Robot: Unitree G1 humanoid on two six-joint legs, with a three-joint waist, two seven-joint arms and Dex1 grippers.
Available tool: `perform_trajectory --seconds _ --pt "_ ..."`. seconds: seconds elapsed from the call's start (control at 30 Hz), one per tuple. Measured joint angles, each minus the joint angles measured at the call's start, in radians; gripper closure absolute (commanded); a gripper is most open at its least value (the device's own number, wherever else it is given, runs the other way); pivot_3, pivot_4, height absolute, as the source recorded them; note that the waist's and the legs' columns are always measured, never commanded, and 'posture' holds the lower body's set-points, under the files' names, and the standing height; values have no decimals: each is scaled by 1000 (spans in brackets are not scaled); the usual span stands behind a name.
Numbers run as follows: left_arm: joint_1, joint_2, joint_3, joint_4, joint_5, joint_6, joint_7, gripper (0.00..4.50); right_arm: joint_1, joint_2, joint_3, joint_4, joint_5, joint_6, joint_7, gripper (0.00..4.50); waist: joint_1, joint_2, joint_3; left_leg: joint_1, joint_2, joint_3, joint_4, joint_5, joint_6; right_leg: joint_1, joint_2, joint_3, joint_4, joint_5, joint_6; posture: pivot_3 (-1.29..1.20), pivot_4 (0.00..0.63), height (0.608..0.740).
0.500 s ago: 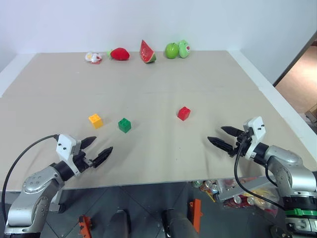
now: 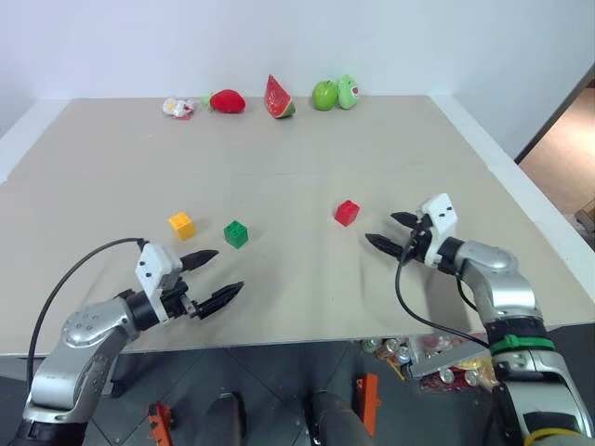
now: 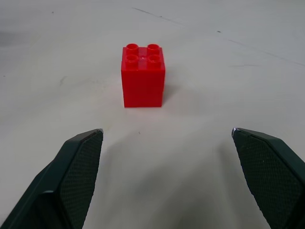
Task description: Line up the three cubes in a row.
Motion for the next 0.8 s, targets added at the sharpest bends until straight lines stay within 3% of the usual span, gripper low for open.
perform_trajectory --seconds 0.37,0.63,0.8 --pt "-53 -10 -79 -1 50 -17 -23 41 -204 78 51 308 -86 -149 47 13 -1 0 0 2 1 -2 0 0 0 0 3 1 3 -1 0 0 150 740" --pt "-52 -40 -81 27 74 -46 -4 41 -264 122 60 418 -119 -195 54 13 -1 0 0 1 1 -2 0 0 0 0 4 1 3 -1 0 0 150 740" --pt "-50 -47 -81 32 90 -54 10 0 -293 133 60 479 -132 -222 54 1479 -1 0 0 1 1 -3 0 0 0 0 4 1 4 -1 0 0 150 740"
